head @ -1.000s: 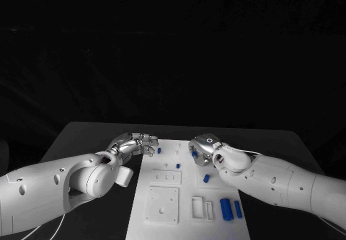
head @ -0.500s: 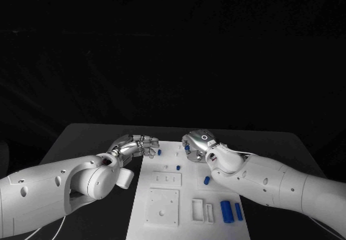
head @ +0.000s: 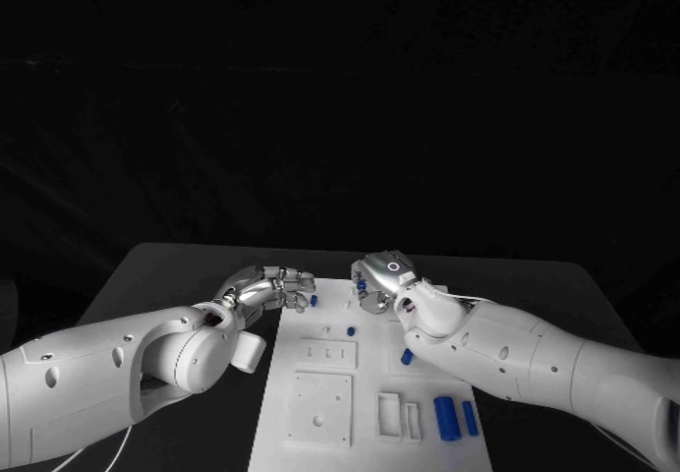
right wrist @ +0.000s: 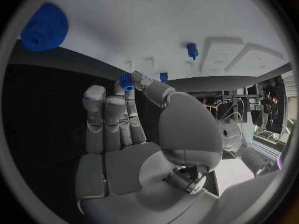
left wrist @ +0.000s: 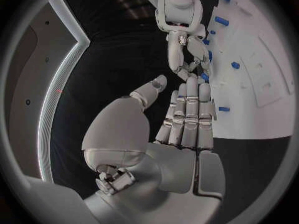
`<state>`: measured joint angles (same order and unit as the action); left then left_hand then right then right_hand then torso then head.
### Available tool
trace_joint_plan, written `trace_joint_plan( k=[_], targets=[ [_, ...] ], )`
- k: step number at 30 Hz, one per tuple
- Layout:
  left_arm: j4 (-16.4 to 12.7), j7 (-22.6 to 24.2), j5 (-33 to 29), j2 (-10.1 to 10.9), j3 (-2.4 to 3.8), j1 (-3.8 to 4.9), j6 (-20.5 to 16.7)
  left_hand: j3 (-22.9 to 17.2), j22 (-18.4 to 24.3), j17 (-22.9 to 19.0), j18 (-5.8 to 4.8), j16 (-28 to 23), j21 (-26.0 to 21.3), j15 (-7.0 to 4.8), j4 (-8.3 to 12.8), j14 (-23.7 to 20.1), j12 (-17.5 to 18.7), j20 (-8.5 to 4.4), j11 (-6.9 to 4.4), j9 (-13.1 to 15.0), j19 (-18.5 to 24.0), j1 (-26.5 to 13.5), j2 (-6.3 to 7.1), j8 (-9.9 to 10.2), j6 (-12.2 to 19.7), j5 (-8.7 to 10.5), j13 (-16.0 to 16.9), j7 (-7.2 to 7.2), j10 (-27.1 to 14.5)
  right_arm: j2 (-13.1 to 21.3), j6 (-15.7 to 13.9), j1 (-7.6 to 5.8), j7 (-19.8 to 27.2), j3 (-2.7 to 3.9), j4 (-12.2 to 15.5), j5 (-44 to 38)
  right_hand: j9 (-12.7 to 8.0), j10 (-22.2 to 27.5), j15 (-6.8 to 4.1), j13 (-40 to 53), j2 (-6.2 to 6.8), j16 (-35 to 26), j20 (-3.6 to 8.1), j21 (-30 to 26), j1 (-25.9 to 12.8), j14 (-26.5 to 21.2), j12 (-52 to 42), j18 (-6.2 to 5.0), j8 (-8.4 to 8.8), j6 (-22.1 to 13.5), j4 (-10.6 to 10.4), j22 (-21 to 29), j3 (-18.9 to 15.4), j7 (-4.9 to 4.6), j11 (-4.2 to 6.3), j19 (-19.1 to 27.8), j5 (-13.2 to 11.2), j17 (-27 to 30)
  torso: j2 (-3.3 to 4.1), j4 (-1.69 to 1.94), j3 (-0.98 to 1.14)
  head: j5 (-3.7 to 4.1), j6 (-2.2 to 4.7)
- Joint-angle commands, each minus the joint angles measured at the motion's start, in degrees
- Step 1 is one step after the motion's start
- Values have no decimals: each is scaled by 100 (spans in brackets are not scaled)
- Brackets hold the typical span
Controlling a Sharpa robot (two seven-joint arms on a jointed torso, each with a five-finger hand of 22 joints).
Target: Assemble the parts on the task board
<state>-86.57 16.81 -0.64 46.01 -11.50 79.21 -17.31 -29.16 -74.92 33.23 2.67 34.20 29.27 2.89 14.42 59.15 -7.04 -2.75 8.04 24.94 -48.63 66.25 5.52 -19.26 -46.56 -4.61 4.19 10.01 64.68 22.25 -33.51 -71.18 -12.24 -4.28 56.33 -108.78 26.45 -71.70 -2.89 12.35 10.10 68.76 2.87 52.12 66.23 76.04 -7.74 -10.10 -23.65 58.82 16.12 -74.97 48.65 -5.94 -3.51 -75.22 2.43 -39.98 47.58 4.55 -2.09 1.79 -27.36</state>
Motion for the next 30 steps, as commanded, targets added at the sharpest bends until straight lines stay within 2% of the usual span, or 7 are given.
trace_joint_plan(
  k=[1, 3, 14, 16, 18, 22, 30],
  targets=[
    [-45, 35, -20, 2, 8, 10, 60, -34, -125, 7, 69, 38, 35, -13, 10, -27, 21, -23, 3, -6, 7, -49, -2, 31, -22, 40, -5, 22, 39, -62, -40, -18, 2, 2, -77, -95, 10, -479, -145, 276, 36, 25, 110, 21, 29, -119, 9, -490, 2, 39, -13, -119, 32, 12, 144, -60, 38, 6, 16, 0, -3, -8, 18],
    [-56, 34, -20, 2, 8, 16, 59, -35, -125, 7, 69, 38, 36, -13, 12, -27, 21, -23, 3, -6, 7, -50, -1, 31, -22, 40, -5, 22, 39, -92, -32, -20, 13, 2, -106, -92, 11, -476, -144, 280, 37, 25, 110, 23, 28, -119, 11, -490, 4, 39, -15, -119, 34, 11, 143, -59, 38, 7, 20, 1, 2, -16, 11],
    [-86, 34, -18, -5, 10, 77, 37, -39, -125, 7, 70, 40, 39, -13, 17, -28, 23, -23, 3, -6, 9, -49, 3, 32, -22, 40, -5, 22, 39, -222, -8, -21, 63, 2, -300, -50, 14, -468, -141, 292, 41, 25, 108, 27, 26, -120, 20, -490, 11, 36, -21, -117, 41, 10, 140, -54, 38, 12, 80, 54, -25, -7, 46],
    [-99, 35, -15, -6, 10, 87, 36, -39, -125, 7, 70, 40, 40, -13, 18, -28, 24, -23, 3, -6, 9, -49, 4, 32, -22, 40, -5, 22, 39, -231, 0, -20, 71, 1, -296, -47, 14, -467, -141, 293, 41, 25, 108, 28, 26, -120, 20, -490, 11, 36, -21, -117, 42, 10, 140, -53, 38, 13, 97, 78, -33, 2, 51],
    [-108, 35, -14, -2, 10, 92, 31, -40, -125, 7, 70, 40, 40, -13, 20, -28, 24, -23, 3, -6, 10, -48, 5, 32, -22, 41, -5, 22, 39, -242, 9, -20, 81, 1, -295, -38, 14, -466, -140, 295, 42, 25, 108, 29, 25, -120, 22, -490, 12, 36, -22, -117, 42, 10, 139, -52, 37, 14, 105, 139, -37, 62, 46],
    [-103, 35, -14, -15, 10, 97, 30, -41, -125, 7, 70, 41, 42, -13, 22, -28, 25, -23, 3, -6, 10, -48, 7, 32, -22, 41, -5, 22, 39, -249, 10, -20, 84, 1, -296, -37, 15, -463, -139, 298, 42, 25, 107, 30, 24, -120, 24, -490, 14, 35, -23, -116, 43, 9, 138, -51, 37, 15, 130, 153, -44, 64, 62],
    [-99, 33, -14, -31, 11, 107, 24, -45, -125, 7, 70, 43, 45, -13, 24, -29, 28, -23, 4, -5, 11, -50, 7, 33, -23, 41, -5, 21, 38, -252, 42, -21, 111, 1, -342, 19, 16, -456, -136, 307, 44, 25, 105, 33, 20, -121, 31, -490, 20, 32, -27, -115, 44, 7, 135, -48, 37, 19, 148, 150, -50, 63, 78]
  ],
)
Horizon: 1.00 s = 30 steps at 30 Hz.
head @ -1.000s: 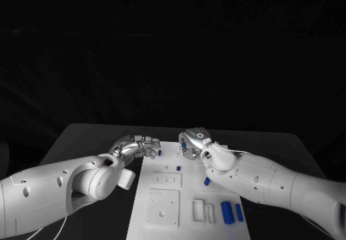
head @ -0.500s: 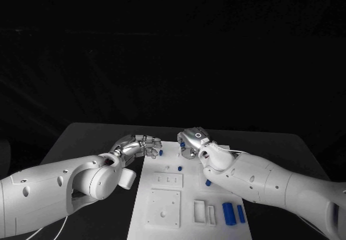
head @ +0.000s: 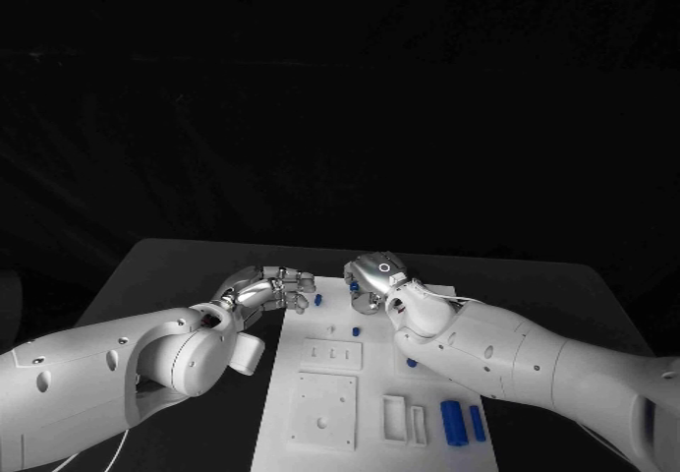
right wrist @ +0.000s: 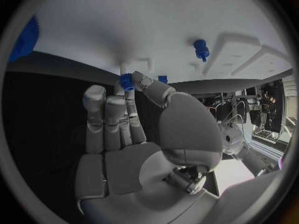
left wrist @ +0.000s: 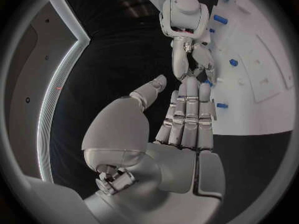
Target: Assemble the parts on the task board
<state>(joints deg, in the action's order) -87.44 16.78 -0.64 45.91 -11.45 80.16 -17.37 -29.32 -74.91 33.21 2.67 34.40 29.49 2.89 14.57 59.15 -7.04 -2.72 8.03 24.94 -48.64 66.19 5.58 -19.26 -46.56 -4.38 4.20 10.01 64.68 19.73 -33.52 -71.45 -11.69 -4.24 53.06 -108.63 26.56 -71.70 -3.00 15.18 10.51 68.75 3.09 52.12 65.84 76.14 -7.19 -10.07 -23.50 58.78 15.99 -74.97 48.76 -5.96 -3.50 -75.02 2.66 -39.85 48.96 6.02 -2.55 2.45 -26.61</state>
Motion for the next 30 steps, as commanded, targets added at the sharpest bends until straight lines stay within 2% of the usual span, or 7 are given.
trace_joint_plan(
  k=[1, 14, 30],
  targets=[
    [-5, 37, -14, -29, 7, 14, 30, -30, -126, 9, 70, 23, 23, -13, 9, -29, 28, -25, 5, -5, 13, -44, 1, 33, -23, 18, -6, 21, 38, 0, 52, 6, 58, -3, -18, 4, 6, -455, -125, 24, 4, 27, 83, 34, 59, -131, -23, -493, 5, 35, -14, -115, 33, 9, 134, -67, 14, 6, 14, 4, -6, -5, 0],
    [8, 32, -14, -30, 7, 15, 28, -34, -125, 8, 70, 25, 28, -12, 11, -30, 32, -24, 6, -5, 14, -49, 2, 35, -21, 19, -6, 22, 37, 37, 183, -5, -22, -3, -35, -29, 8, -438, -119, 40, 3, 26, 79, 39, 59, -132, -8, -493, 18, 25, -15, -113, 38, 5, 128, -58, 14, 14, 8, -8, 3, -6, -15],
    [28, 34, -14, -21, 7, 15, 12, -39, -124, 8, 70, 28, 33, -12, 14, -31, 35, -24, 6, -4, 16, -53, 3, 36, -22, 19, -6, 22, 37, 51, 226, -5, 13, -3, 4, -14, 11, -426, -116, 55, 6, 25, 79, 42, 68, -136, 4, -493, 27, 20, -10, -111, 45, 3, 124, -50, 14, 20, 17, -10, 2, -13, -13]
  ],
)
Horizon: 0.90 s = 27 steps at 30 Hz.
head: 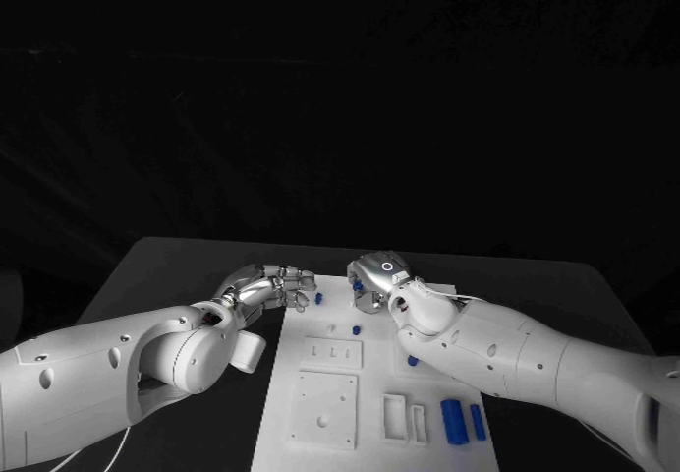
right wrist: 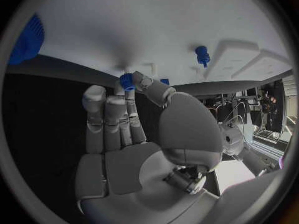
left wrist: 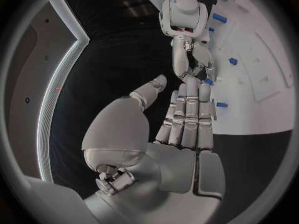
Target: Assemble the parts on the task board
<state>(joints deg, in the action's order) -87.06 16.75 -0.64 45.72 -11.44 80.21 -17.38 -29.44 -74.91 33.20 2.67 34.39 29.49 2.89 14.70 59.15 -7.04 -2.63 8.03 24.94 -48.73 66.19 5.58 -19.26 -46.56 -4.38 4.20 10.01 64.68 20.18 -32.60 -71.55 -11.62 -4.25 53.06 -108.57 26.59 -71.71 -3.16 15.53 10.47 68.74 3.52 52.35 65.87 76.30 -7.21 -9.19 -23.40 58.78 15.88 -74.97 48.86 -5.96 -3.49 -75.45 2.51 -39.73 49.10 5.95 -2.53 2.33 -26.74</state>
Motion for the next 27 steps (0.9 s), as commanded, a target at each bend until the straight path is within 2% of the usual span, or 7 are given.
trace_joint_plan(
  k=[1, 6, 10, 11, 14, 22, 27],
  targets=[
    [-12, 37, -14, -2, 6, 10, 13, -26, -125, 9, 70, 29, 34, -12, 1, -31, 36, -33, 7, -4, 25, -53, 3, 36, -22, 19, -6, 22, 37, 5, 136, 4, 13, -3, 3, -9, 9, -425, -99, 21, 10, 26, 35, 19, 64, -152, 7, -581, 18, 20, 1, -111, 34, 3, 123, -7, 28, 9, 3, -4, -2, -1, 0],
    [-13, 34, -14, -5, 6, 10, 10, -27, -125, 9, 70, 30, 35, -12, 2, -31, 37, -33, 7, -4, 26, -56, 3, 36, -21, 19, -6, 22, 37, -4, 176, 4, 89, -3, -32, 148, -1, -326, -66, 35, 68, 23, 27, 22, 48, -158, 78, -581, 78, -63, -6, -105, 27, -33, 88, 10, 28, 25, 7, -7, -5, -7, 2],
    [-13, 33, -14, -1, 6, 12, 5, -28, -125, 9, 70, 30, 37, -12, 2, -32, 39, -33, 8, -4, 26, -58, 5, 37, -20, 19, -6, 23, 35, 1, 122, 0, 153, -3, -59, 298, -130, 245, 151, -99, 393, 37, -4, 16, -36, -140, 376, -581, 391, -599, -76, -87, -70, -272, -143, 8, 28, 43, 4, -6, -7, -7, 3],
    [-12, 34, -14, 3, 6, 12, 4, -28, -125, 9, 70, 30, 37, -12, 2, -32, 39, -33, 8, -4, 26, -58, 5, 37, -20, 19, -7, 23, 35, 2, 89, -1, 161, -3, -65, 321, -149, 351, 190, -131, 461, 37, -11, 12, -54, -142, 384, -581, 435, -680, -100, -83, -98, -288, -166, 7, 18, 47, 5, -5, -7, -6, 1],
    [-3, 34, -14, 7, 6, 13, -1, -29, -124, 9, 70, 31, 38, -12, 3, -32, 43, -32, 10, -5, 27, -60, 7, 39, -18, 19, -8, 24, 30, 21, 36, -3, 181, -3, -45, 379, -193, 850, 322, -290, 623, 40, -22, -13, -86, -156, 398, -581, 538, -890, -155, -64, -182, -218, -309, 8, 31, 61, 8, -7, -7, -5, 3],
    [11, 39, -14, 49, 6, 17, -24, -34, -123, 8, 71, 32, 42, -11, 7, -34, 53, -32, 15, -6, 29, -62, 10, 45, -10, 18, -11, 28, 17, 319, -67, -69, 195, 5, 414, 467, -208, 1107, 406, -432, 656, 67, -23, -45, -134, -178, 355, -581, 563, -958, -162, -49, -332, -239, -398, 17, 50, 73, 5, -14, 0, -11, 17],
    [25, 45, -15, 98, 6, 28, -41, -35, -123, 8, 72, 33, 43, -11, 8, -34, 55, -33, 16, -7, 30, -62, 10, 45, -8, 18, -11, 28, 15, 761, 29, -164, 140, 240, 983, 526, -209, 1090, 404, -448, 658, 73, -24, -51, -139, -184, 344, -581, 561, -959, -171, -46, -353, -243, -395, 17, 52, 77, 0, -43, 5, -14, 67]
  ],
)
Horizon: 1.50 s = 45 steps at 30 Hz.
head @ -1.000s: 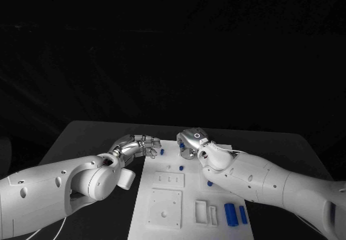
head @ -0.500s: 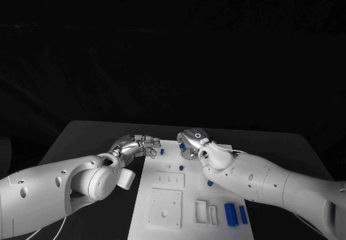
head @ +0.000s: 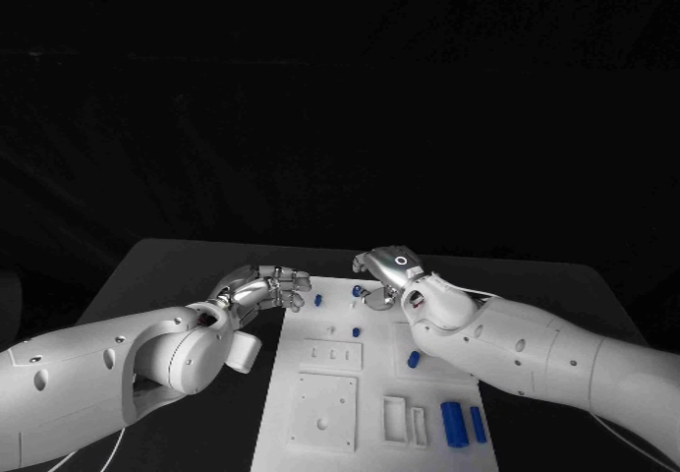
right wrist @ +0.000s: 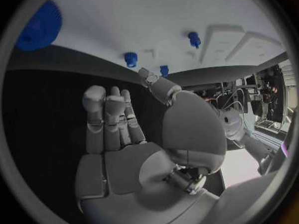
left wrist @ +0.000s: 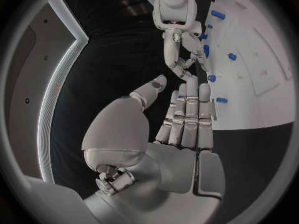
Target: Assemble the parts on the task board
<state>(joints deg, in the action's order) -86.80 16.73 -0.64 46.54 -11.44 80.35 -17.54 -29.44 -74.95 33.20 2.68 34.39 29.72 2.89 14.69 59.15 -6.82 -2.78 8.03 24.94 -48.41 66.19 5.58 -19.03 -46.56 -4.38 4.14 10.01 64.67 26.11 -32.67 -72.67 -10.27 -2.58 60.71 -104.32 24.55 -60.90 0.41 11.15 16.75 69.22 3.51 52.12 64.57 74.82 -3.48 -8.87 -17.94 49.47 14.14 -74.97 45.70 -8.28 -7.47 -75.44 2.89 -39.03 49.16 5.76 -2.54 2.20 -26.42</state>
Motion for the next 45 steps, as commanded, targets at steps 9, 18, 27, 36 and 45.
trace_joint_plan(
  k=[9, 18, 27, 36, 45],
  targets=[
    [77, 71, -16, 28, 5, 15, -12, -40, -119, 8, 72, 35, 23, -12, 13, -33, 35, -19, 18, -6, -3, -59, 10, 23, -9, 17, -6, 28, 15, 1088, 697, -183, 69, 324, 845, 639, 9, -996, -283, 279, 30, 46, -47, -17, -166, -35, -519, -613, -67, 112, -133, -72, -274, -124, 354, 10, 11, 55, -42, -125, 34, -3, 95],
    [83, 67, -16, 48, 4, 14, 6, -45, -119, 9, 73, 37, 26, -12, 16, -32, 36, -19, 17, -6, -3, -56, 7, 23, -10, 16, -5, 26, 16, 1332, 1269, -189, 269, 325, 609, 1395, -68, -856, -570, 4127, -18, 326, 135, 54, -271, -31, -4295, -613, 59, 25, -69, -96, -926, 42, 628, -139, 218, -156, -37, -165, 64, -34, 98],
    [102, 69, -16, 40, 3, 13, 28, -48, -119, 9, 73, 39, 28, -12, 19, -31, 37, -19, 17, -5, -2, -55, 7, 23, -10, 16, -4, 25, 17, 1215, 1515, -101, 346, 323, 340, 1637, -133, -450, -523, 6009, -23, 733, 286, 593, -374, -136, -6274, -613, 141, -9, -161, -139, -937, 23, 595, -79, 354, -718, -37, -152, 50, 1, 70],
    [110, 63, -15, 27, 2, 12, 44, -50, -118, 8, 73, 40, 30, -12, 20, -31, 38, -18, 18, -5, -2, -57, 4, 23, -11, 16, -4, 25, 18, 1038, 1574, 68, 401, 320, 57, 1657, -134, -895, -520, 6466, -69, 806, 328, 777, -394, -147, -6855, -613, 142, -20, -182, -136, -930, 22, 593, -53, 453, -888, -37, -136, 40, -1, 21],
    [125, 60, -13, 29, 2, 11, 48, -51, -118, 8, 73, 41, 32, -12, 20, -32, 40, -17, 18, -5, -1, -60, 3, 24, -10, 17, -4, 26, 17, 969, 1575, 113, 464, 318, -76, 1714, -127, -936, -521, 6530, -150, 814, 341, 845, -360, -154, -6932, -613, 129, -3, -205, -130, -855, 23, 593, -26, 477, -956, -40, -138, 32, -7, -4]
  ],
)
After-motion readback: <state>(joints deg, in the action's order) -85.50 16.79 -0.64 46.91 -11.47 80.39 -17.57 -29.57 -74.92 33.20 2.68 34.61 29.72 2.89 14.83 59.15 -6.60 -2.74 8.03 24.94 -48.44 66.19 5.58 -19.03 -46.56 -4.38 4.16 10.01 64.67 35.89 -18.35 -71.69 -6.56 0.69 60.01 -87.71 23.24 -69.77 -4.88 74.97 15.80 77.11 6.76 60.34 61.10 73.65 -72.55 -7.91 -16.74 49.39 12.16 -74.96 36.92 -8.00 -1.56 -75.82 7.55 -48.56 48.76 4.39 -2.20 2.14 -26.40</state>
